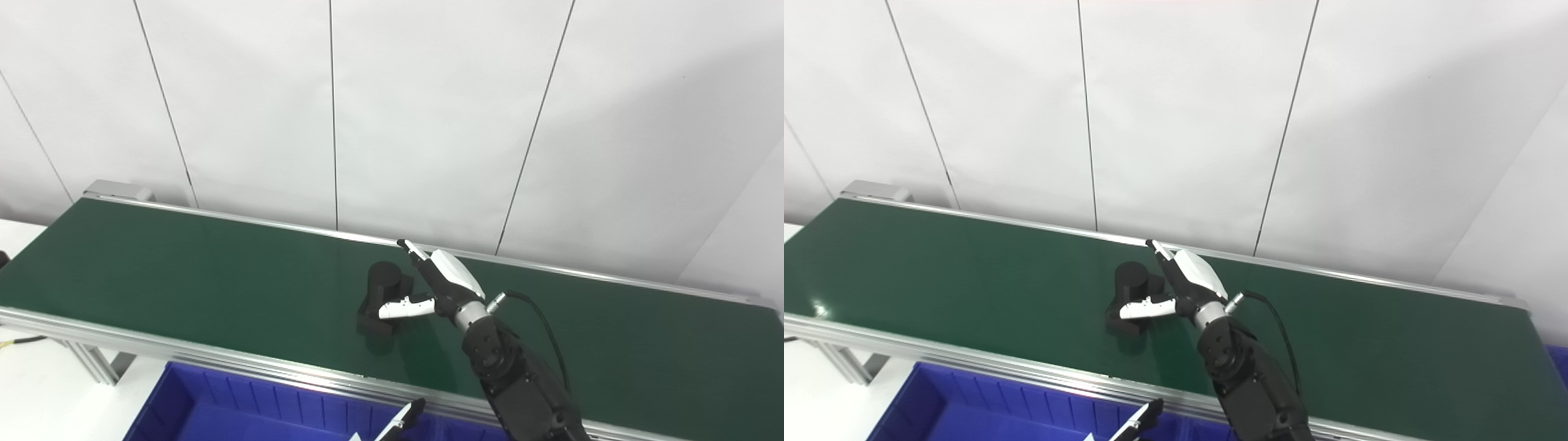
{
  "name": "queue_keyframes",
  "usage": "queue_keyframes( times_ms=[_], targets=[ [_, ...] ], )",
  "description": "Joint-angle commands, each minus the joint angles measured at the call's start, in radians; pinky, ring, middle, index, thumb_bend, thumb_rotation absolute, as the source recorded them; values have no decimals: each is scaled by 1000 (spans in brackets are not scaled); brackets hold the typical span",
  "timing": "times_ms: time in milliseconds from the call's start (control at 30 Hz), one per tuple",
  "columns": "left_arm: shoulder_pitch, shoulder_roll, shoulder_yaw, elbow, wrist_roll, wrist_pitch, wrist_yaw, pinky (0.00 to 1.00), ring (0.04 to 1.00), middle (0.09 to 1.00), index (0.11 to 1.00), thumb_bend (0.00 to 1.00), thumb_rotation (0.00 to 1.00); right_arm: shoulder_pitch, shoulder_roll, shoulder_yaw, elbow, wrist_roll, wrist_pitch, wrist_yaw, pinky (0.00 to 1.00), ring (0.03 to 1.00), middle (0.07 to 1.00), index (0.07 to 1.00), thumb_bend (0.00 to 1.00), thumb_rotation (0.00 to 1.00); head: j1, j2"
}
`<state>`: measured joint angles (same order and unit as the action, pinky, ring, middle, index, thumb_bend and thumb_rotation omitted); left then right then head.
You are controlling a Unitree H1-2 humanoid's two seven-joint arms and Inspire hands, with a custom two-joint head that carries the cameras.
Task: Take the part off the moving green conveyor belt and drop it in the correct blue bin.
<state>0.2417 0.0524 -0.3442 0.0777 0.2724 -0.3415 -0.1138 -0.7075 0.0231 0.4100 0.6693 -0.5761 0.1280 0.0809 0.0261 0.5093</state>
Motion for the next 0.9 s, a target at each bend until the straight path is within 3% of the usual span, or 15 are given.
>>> queue_keyframes(
  times_ms=[0, 333, 533, 600, 633, 700, 767, 867],
  targets=[
    [4, -11, -5, -38, 9, -6, 8, 866, 959, 989, 984, 929, 800, -58, 17, 9, -3, -11, -25, -34, 900, 929, 977, 991, 1000, 538, 2, 1],
    [17, -16, -14, -55, 31, -12, 17, 848, 949, 985, 987, 918, 808, -91, 41, 48, 156, -18, -56, -128, 912, 922, 962, 976, 990, 497, 4, 12],
    [18, -17, -15, -63, 39, -12, 18, 857, 949, 983, 989, 911, 801, -90, 64, 25, 234, 27, -102, -198, 755, 814, 885, 885, 829, 284, 3, 16],
    [19, -19, -15, -65, 40, -9, 19, 860, 951, 985, 987, 919, 806, -87, 70, 12, 258, 43, -136, -230, 546, 603, 609, 743, 621, 59, 3, 17],
    [19, -20, -14, -65, 40, -6, 19, 860, 951, 985, 987, 919, 806, -86, 73, 8, 270, 47, -155, -251, 535, 590, 586, 733, 606, 47, 2, 17],
    [18, -21, -14, -65, 38, -2, 17, 870, 960, 990, 991, 923, 807, -82, 78, 2, 292, 51, -196, -301, 371, 430, 504, 543, 537, 9, 1, 17],
    [16, -21, -13, -63, 35, -3, 16, 871, 962, 992, 992, 923, 807, -83, 83, -2, 314, 55, -218, -338, 311, 366, 486, 505, 523, 2, -1, 18],
    [12, -21, -11, -59, 27, -2, 13, 874, 962, 992, 992, 922, 802, -81, 89, -12, 325, 64, -226, -366, 302, 367, 436, 528, 512, 0, -2, 17]
  ],
)
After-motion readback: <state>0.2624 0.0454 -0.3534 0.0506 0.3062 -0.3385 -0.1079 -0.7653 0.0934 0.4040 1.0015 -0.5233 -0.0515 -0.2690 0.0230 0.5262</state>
